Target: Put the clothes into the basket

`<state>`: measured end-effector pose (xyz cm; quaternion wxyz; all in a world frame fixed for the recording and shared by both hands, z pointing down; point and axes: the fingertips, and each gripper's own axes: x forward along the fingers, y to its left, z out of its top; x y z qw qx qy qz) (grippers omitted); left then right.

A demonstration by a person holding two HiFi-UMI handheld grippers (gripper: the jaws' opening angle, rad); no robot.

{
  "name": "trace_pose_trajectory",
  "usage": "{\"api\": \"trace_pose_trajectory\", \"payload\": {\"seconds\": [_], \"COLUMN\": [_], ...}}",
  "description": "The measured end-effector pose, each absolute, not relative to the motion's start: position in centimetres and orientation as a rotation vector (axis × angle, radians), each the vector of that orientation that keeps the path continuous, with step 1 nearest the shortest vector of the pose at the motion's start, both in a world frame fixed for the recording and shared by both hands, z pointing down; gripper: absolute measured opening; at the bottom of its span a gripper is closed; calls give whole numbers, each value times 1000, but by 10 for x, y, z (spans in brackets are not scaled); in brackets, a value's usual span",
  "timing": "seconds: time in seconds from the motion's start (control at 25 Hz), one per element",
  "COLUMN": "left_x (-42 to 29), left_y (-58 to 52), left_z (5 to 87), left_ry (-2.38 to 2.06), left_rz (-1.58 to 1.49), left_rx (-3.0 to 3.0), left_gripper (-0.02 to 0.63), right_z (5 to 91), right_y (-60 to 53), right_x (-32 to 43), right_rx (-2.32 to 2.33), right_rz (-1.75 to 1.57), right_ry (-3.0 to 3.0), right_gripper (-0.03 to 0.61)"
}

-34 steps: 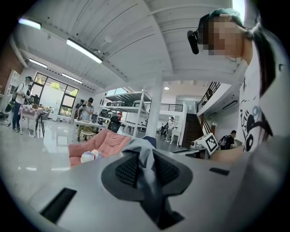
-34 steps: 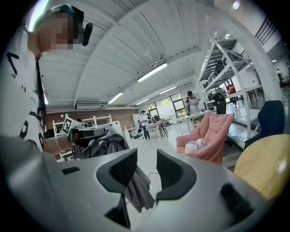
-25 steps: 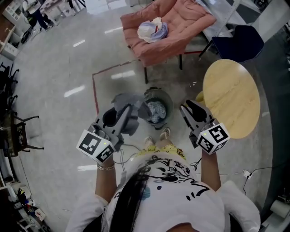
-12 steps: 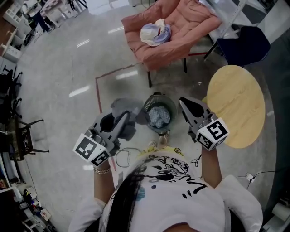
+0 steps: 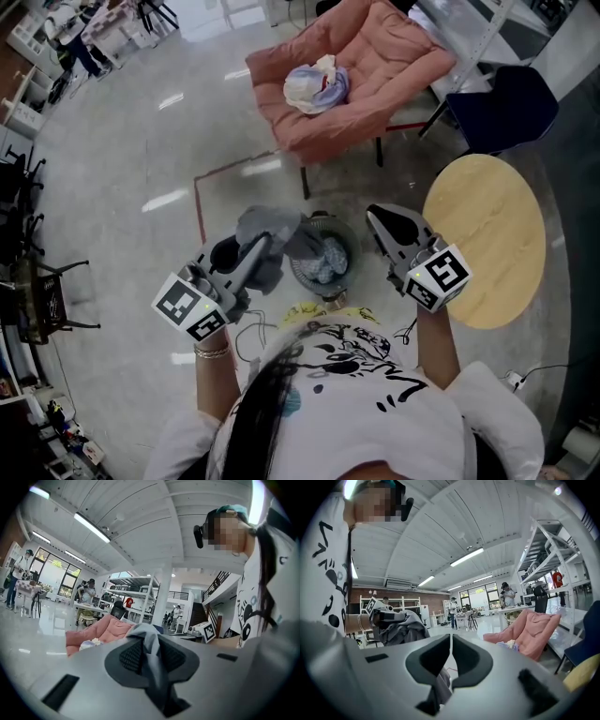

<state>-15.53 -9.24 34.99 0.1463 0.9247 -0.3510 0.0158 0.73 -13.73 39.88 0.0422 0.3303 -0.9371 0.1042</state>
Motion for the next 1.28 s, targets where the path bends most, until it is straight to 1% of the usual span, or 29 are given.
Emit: {"api": "trace_pose_trajectory", "payload": {"seconds": [0.24,0.44,0.72,0.92,1.28], "left_x": [-150,-146,-136,-129,-119], "left_y": [-118,-145,-178,-187,-195], "left_z": [356,364,378,376,395], "left_ry": [-954,-801,-312,10,371], "left_rz": [92,114,222,241,340], "left_rx": [2676,2701,2770,2805,2786], "left_gripper": [69,69,69,69,69], "right_z": [406,411,413,411,417], "right_y": [-148,-164,-178,-170,-125], "right_x": [12,19,14,10,7], "right_rx": [1071,1215,1564,1786,2142], "right_rz": [359,392,461,459,507], "right_ry": [-2833,-2760,-2603,-2478,-2199], "right_gripper": [35,35,35,35,35]}}
